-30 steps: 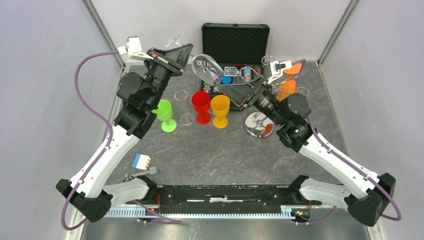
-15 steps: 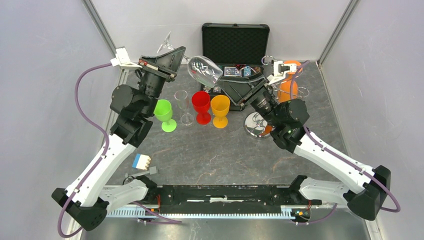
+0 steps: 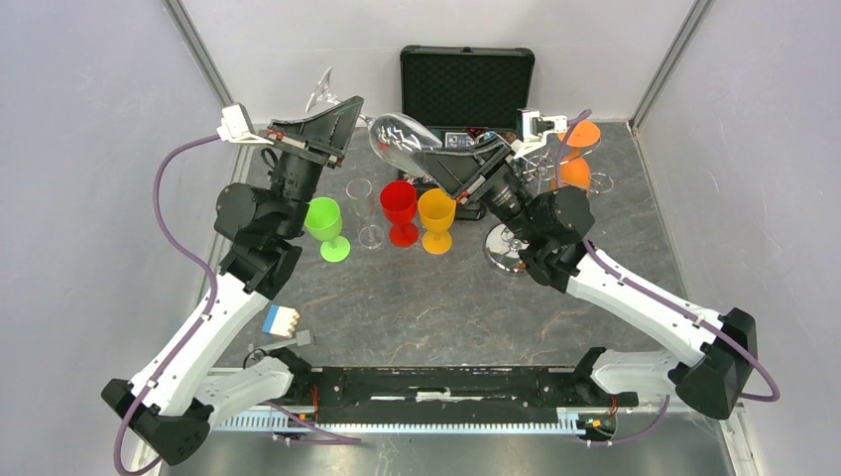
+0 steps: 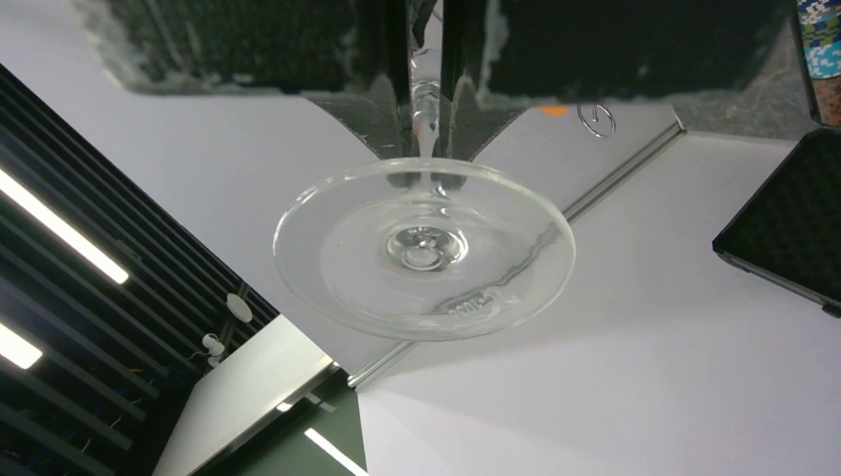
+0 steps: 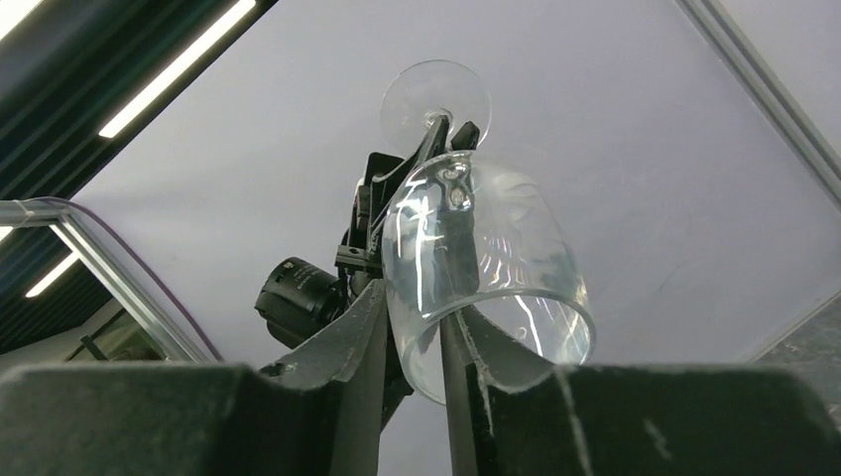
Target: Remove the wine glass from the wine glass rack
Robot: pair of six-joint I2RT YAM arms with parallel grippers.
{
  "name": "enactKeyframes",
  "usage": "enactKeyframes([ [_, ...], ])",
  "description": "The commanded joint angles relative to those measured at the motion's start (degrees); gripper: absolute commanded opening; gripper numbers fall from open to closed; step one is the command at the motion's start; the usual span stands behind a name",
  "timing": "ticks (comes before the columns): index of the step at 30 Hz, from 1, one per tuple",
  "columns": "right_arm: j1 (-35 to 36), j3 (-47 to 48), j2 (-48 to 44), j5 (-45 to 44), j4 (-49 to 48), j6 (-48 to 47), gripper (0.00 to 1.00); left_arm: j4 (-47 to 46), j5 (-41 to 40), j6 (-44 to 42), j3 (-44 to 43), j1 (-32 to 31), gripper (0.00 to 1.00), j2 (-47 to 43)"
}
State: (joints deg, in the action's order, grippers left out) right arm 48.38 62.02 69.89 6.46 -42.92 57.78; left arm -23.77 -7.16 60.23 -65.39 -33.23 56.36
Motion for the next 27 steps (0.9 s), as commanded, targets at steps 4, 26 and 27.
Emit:
enactKeyframes([
  [4, 1.7, 2.5, 0.0, -1.0, -3.6, -2.4, 0.16, -4.8, 2.4, 0.8, 2.1, 0.1, 0.14, -4.1],
  [26, 6.4, 12.3, 0.9, -6.1, 23.0, -28.4, 0.00, 34.0, 10.2, -32.4, -1.9, 0.1, 1.00, -20.2],
  [27, 6.6, 13.0, 0.7, -7.4, 26.1, -30.0, 0.00, 36.9, 11.2, -35.3, -4.4, 0.1, 1.00, -20.4],
])
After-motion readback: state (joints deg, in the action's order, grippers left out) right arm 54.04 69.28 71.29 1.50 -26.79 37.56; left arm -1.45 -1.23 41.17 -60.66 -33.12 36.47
